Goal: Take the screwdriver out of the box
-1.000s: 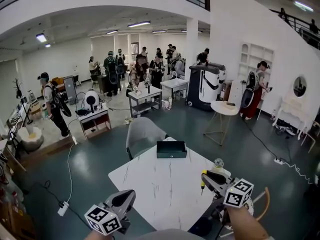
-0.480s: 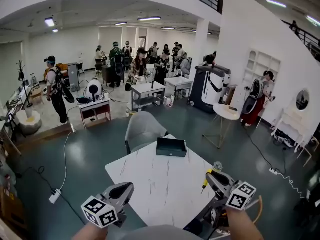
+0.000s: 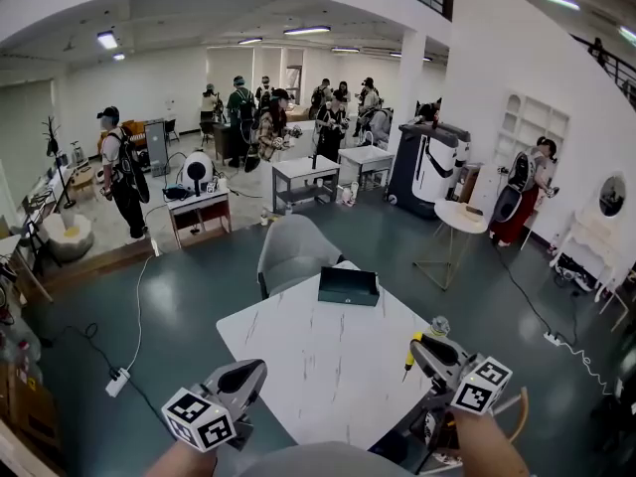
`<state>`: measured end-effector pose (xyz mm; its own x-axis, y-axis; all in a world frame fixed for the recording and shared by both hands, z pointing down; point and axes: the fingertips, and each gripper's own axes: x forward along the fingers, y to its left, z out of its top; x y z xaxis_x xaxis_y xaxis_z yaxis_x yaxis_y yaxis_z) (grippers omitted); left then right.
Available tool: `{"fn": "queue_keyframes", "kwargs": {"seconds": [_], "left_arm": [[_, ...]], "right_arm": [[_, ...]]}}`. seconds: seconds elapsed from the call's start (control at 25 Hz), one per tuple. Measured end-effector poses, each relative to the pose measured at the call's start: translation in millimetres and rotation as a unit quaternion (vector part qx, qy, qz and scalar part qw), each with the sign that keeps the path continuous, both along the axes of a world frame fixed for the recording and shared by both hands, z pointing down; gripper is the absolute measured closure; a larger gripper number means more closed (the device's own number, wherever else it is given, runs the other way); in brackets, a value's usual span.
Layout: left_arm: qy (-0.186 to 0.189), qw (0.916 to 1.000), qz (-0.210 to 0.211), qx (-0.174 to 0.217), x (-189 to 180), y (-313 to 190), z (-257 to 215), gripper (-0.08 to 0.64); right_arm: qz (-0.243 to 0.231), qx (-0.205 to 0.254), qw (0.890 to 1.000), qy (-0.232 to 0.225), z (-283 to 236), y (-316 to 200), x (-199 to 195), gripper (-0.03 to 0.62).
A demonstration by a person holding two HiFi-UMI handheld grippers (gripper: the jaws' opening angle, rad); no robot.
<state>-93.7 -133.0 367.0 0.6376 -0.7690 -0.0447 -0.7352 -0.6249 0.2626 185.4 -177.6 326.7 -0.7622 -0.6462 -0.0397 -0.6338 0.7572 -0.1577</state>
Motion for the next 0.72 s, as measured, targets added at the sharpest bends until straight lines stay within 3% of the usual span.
{"fn": "queue_keyframes", "kwargs": {"seconds": [0.72], "left_arm": [[0.005, 0.9999, -0.008, -0.004, -2.2, 5.0, 0.1, 0.555]], "right_arm": [[-0.011, 0.005, 1.0, 0.008, -3.5, 1.0, -1.9, 0.529]]}}
